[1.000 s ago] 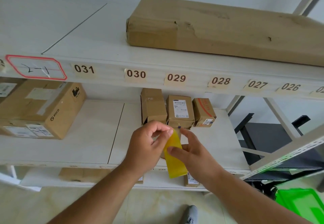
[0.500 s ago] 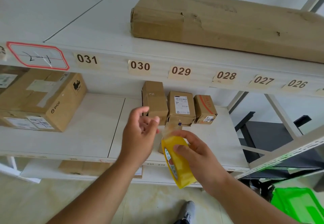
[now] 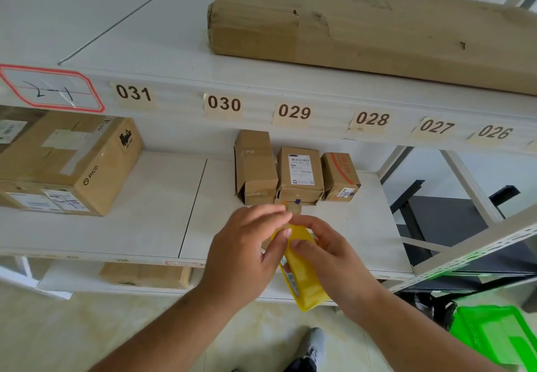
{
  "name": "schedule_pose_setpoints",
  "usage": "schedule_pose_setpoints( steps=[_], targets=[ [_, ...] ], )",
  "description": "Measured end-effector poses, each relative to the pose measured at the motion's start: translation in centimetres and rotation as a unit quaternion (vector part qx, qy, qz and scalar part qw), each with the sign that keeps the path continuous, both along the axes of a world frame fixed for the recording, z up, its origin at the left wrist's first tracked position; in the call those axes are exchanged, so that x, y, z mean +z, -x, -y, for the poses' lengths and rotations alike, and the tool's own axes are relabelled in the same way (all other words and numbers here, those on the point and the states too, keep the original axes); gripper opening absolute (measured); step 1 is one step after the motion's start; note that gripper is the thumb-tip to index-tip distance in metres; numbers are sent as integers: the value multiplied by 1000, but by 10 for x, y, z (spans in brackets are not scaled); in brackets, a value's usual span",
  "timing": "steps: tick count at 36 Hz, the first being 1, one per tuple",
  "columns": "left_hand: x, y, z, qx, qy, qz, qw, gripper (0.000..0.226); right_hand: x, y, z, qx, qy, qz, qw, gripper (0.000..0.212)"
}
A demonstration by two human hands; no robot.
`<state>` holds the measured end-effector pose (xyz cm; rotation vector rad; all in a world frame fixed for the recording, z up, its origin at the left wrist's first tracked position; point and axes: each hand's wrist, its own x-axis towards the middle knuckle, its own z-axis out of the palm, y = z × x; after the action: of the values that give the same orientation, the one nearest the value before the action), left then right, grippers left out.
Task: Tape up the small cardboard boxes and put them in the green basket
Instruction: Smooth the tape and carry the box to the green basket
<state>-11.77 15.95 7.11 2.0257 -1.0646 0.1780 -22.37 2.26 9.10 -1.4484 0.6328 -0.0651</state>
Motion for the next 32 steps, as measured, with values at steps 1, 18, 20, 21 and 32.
schedule_pose_setpoints(
  steps=[1,18,20,21,32],
  targets=[
    [1,-1,1,4,-11,-12,1000,32,-1,1,0,0,2,-3,1000,30],
    [7,-1,13,20,3,-272,962,19,-1,3,3,33,28,21,999,32],
    [8,-2,14,26,30,-313,949,15,0,3,3,31,29,22,999,32],
    [9,-2,15,27,45,-336,940,14,1,3,2,29,28,21,999,32],
    [24,-9,14,-4,119,-524,843,18,3,5,2,30,43,-4,999,33]
  ],
)
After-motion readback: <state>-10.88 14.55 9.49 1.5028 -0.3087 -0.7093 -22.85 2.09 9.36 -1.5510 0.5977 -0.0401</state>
